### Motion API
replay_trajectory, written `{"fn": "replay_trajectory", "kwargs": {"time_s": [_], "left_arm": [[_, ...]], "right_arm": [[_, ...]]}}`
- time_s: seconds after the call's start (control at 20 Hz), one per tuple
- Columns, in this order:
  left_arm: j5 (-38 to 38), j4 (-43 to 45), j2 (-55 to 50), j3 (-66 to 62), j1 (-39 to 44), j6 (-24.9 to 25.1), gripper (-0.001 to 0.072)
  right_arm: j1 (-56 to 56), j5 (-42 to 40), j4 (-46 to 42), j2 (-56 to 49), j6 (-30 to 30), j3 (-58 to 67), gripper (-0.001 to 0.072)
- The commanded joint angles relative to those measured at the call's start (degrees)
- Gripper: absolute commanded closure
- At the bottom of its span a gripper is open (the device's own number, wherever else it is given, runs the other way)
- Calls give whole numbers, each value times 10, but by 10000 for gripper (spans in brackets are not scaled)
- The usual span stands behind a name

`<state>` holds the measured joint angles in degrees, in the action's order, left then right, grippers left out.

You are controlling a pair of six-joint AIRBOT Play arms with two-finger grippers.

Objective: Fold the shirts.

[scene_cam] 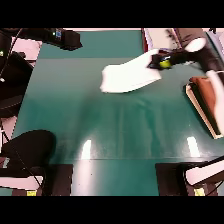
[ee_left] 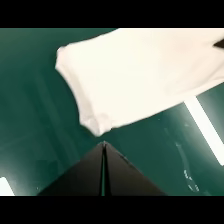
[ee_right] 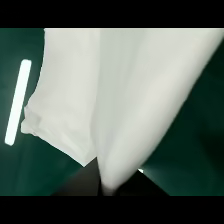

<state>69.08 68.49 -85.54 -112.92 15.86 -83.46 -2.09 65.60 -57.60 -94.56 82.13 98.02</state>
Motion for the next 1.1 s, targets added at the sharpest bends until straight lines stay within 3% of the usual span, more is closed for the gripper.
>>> {"fn": "replay_trajectory", "kwargs": {"time_s": [0.0,0.2,0.4,0.75,1.05], "left_arm": [[4,-1,0,0,9,-1,686],[8,-2,0,0,9,-7,686],[4,-3,0,0,9,-21,686],[5,-6,0,0,9,-22,687],[6,-7,0,0,9,-20,686]], "right_arm": [[-135,44,-69,59,15,1,695],[-286,31,-64,85,15,1,695],[-368,18,-46,87,14,1,695],[-382,-72,75,107,-34,3,695],[-389,-95,80,168,-67,3,695]]}}
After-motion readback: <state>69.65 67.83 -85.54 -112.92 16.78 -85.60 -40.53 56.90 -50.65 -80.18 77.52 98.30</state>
